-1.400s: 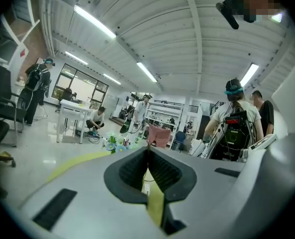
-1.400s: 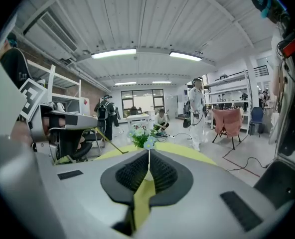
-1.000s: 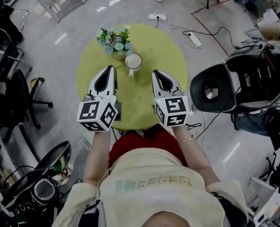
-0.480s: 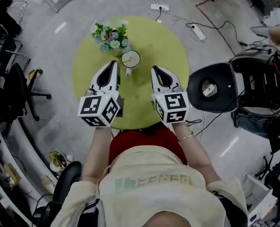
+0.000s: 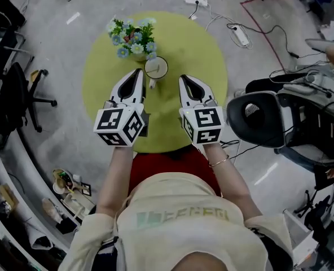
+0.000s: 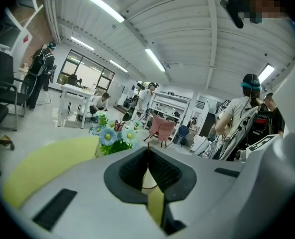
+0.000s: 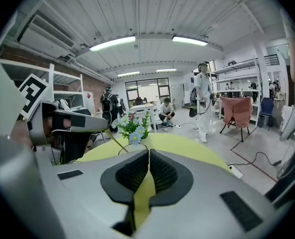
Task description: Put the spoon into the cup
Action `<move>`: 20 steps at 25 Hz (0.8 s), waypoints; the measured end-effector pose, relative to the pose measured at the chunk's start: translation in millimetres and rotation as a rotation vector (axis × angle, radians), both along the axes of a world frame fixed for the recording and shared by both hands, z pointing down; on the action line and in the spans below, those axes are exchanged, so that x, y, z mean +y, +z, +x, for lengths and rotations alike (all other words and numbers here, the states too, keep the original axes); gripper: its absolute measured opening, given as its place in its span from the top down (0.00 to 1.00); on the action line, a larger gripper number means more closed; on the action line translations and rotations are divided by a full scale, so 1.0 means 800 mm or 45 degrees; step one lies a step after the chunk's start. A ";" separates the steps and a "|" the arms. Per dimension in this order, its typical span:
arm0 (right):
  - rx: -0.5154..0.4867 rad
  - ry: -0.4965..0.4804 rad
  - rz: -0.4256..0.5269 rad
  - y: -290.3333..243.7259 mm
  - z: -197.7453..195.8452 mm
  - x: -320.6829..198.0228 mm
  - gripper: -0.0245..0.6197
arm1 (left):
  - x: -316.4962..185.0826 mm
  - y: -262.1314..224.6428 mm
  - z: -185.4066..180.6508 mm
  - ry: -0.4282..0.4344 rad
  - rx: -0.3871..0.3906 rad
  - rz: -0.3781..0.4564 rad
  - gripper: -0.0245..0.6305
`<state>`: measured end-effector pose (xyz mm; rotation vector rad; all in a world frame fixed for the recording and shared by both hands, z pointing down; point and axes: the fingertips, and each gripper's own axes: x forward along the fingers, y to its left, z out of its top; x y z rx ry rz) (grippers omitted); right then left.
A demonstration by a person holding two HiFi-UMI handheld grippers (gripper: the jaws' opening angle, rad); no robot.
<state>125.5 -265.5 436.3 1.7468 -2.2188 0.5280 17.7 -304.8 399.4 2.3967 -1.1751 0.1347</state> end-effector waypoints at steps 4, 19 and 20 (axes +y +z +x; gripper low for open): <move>-0.002 -0.019 -0.020 0.006 -0.002 -0.009 0.90 | -0.008 0.010 0.002 -0.008 -0.002 -0.036 0.93; -0.013 -0.044 -0.075 0.027 -0.004 -0.022 0.90 | -0.018 0.043 0.009 -0.010 -0.011 -0.135 0.93; -0.013 -0.045 -0.078 0.028 -0.004 -0.022 0.90 | -0.019 0.045 0.009 -0.012 -0.011 -0.139 0.93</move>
